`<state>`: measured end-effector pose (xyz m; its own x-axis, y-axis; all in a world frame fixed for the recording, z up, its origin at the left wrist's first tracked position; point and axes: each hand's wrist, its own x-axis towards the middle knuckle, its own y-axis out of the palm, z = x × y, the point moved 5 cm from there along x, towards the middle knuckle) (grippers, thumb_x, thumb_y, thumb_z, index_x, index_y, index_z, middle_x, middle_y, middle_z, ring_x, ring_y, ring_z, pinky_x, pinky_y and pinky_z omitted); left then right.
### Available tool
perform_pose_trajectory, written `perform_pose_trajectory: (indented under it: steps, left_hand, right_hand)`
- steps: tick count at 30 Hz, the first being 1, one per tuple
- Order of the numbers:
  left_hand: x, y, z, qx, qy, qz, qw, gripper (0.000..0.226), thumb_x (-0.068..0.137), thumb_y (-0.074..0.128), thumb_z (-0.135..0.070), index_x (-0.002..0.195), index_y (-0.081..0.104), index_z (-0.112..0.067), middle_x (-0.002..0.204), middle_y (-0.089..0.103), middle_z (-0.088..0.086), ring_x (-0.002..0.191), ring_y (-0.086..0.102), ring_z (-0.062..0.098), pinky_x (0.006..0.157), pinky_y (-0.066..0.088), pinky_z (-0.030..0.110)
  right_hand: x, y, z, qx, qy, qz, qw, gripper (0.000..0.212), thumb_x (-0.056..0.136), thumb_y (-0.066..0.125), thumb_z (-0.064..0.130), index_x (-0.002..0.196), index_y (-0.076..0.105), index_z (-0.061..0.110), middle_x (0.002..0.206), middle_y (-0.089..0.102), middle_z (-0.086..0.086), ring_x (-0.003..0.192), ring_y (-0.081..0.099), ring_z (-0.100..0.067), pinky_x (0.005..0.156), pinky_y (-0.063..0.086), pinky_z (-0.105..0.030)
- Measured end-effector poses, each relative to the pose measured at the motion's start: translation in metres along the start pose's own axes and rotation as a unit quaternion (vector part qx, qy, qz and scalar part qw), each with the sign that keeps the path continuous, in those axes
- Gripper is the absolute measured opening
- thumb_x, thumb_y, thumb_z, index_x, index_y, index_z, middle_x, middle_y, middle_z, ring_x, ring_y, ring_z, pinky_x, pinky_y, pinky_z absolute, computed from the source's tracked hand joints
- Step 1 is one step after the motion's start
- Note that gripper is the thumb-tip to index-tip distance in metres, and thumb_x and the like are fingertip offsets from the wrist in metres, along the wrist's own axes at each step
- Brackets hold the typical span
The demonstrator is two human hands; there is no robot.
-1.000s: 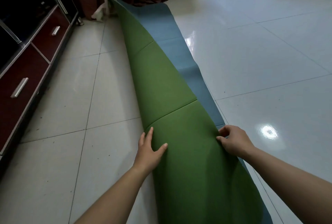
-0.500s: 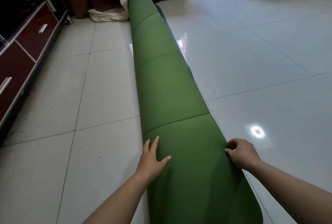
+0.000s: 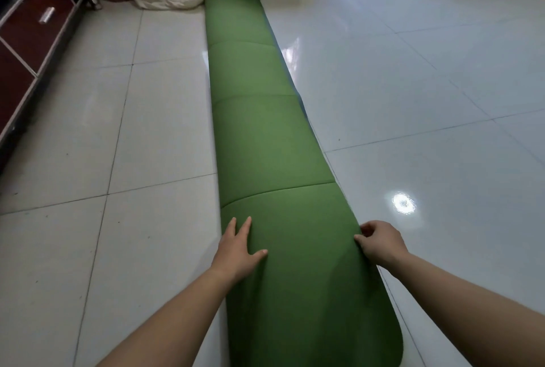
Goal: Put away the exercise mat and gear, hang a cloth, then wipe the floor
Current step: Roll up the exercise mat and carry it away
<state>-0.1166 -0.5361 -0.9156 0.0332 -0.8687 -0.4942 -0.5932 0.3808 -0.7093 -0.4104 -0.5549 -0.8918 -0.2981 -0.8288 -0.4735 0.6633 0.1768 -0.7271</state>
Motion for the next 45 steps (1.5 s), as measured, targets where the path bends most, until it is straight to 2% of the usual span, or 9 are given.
perform_pose_trajectory:
  steps: [8, 19, 26, 29, 32, 35, 38, 42, 45]
  left_hand:
    - [-0.005, 0.012, 0.001, 0.069, 0.038, -0.002, 0.997, 0.082, 0.088, 0.056, -0.046, 0.149, 0.003, -0.033, 0.158, -0.01, 0.001, 0.145, -0.001, 0.028, 0.116, 0.011, 0.039]
    - [0.001, 0.029, 0.012, 0.227, 0.07, 0.063, 0.969, 0.073, 0.091, 0.044, -0.054, 0.148, 0.003, -0.037, 0.158, -0.013, 0.0, 0.144, -0.007, 0.032, 0.114, 0.019, 0.042]
    - [-0.025, 0.048, 0.016, 0.278, 0.109, 0.041, 0.954, 0.062, 0.095, 0.034, -0.05, 0.148, 0.005, -0.037, 0.158, -0.01, 0.002, 0.144, -0.009, 0.034, 0.117, 0.01, 0.046]
    - [-0.049, 0.061, 0.022, 0.286, 0.126, 0.058, 0.948, 0.061, 0.096, 0.033, -0.049, 0.147, 0.003, -0.038, 0.158, -0.012, 0.001, 0.144, -0.012, 0.032, 0.117, 0.006, 0.047]
    - [-0.064, 0.068, 0.028, 0.309, 0.147, 0.076, 0.937, 0.063, 0.095, 0.034, -0.049, 0.147, 0.002, -0.037, 0.158, -0.012, 0.001, 0.144, -0.013, 0.032, 0.116, 0.005, 0.047]
    - [-0.068, 0.07, 0.034, 0.312, 0.161, 0.078, 0.933, 0.063, 0.095, 0.036, -0.049, 0.147, 0.004, -0.038, 0.158, -0.011, 0.001, 0.144, -0.011, 0.032, 0.117, 0.007, 0.047]
    - [-0.068, 0.068, 0.034, 0.313, 0.168, 0.085, 0.931, 0.063, 0.094, 0.038, -0.05, 0.147, 0.006, -0.039, 0.158, -0.01, 0.001, 0.144, -0.009, 0.031, 0.118, 0.01, 0.047]
    - [-0.07, 0.066, 0.027, 0.301, 0.172, 0.064, 0.936, 0.063, 0.093, 0.041, -0.049, 0.147, 0.01, -0.038, 0.158, -0.013, 0.001, 0.144, -0.011, 0.029, 0.116, 0.01, 0.047]
    - [-0.073, 0.064, 0.026, 0.249, 0.159, 0.03, 0.955, 0.068, 0.091, 0.05, -0.046, 0.147, 0.013, -0.036, 0.157, -0.014, 0.003, 0.144, -0.01, 0.03, 0.118, 0.01, 0.045]
  right_hand:
    - [0.003, 0.03, -0.016, 0.004, 0.026, 0.008, 1.0, 0.059, 0.079, 0.072, 0.035, 0.126, 0.05, 0.007, 0.124, 0.057, -0.011, 0.112, 0.054, -0.028, 0.093, 0.043, -0.035]
    - [0.002, 0.051, 0.002, -0.156, -0.077, -0.007, 0.985, 0.07, 0.08, 0.069, 0.04, 0.133, 0.037, 0.009, 0.136, 0.035, -0.013, 0.124, 0.04, -0.029, 0.103, 0.035, -0.037]
    - [-0.051, 0.07, 0.022, -0.34, -0.33, 0.182, 0.862, 0.077, 0.086, 0.06, 0.041, 0.148, 0.016, 0.024, 0.157, 0.003, 0.001, 0.144, 0.01, -0.021, 0.116, 0.02, -0.039]
    - [-0.056, 0.092, 0.008, -0.327, -0.319, 0.18, 0.871, 0.079, 0.086, 0.054, 0.051, 0.148, 0.011, 0.03, 0.158, -0.004, 0.004, 0.145, 0.0, -0.02, 0.118, 0.011, -0.043]
    - [-0.062, 0.12, -0.02, -0.331, -0.305, 0.148, 0.881, 0.076, 0.086, 0.029, 0.065, 0.147, -0.005, 0.035, 0.154, -0.023, 0.008, 0.142, -0.021, -0.019, 0.116, -0.001, -0.052]
    - [-0.067, 0.129, -0.033, -0.306, -0.297, 0.099, 0.899, 0.072, 0.083, 0.012, 0.066, 0.147, -0.002, 0.036, 0.153, -0.022, 0.009, 0.14, -0.025, -0.018, 0.115, -0.009, -0.05]
    - [-0.069, 0.127, -0.027, -0.294, -0.291, 0.093, 0.906, 0.067, 0.089, 0.024, 0.061, 0.148, 0.005, 0.036, 0.155, -0.018, 0.008, 0.141, -0.022, -0.017, 0.111, -0.012, -0.046]
    - [-0.073, 0.127, -0.028, -0.318, -0.301, 0.11, 0.893, 0.072, 0.082, 0.011, 0.066, 0.147, -0.001, 0.037, 0.154, -0.022, 0.009, 0.14, -0.023, -0.017, 0.115, -0.007, -0.049]
    - [-0.075, 0.127, -0.027, -0.313, -0.296, 0.115, 0.895, 0.066, 0.092, 0.029, 0.059, 0.147, 0.0, 0.037, 0.156, -0.017, 0.008, 0.143, -0.016, -0.02, 0.113, -0.007, -0.049]
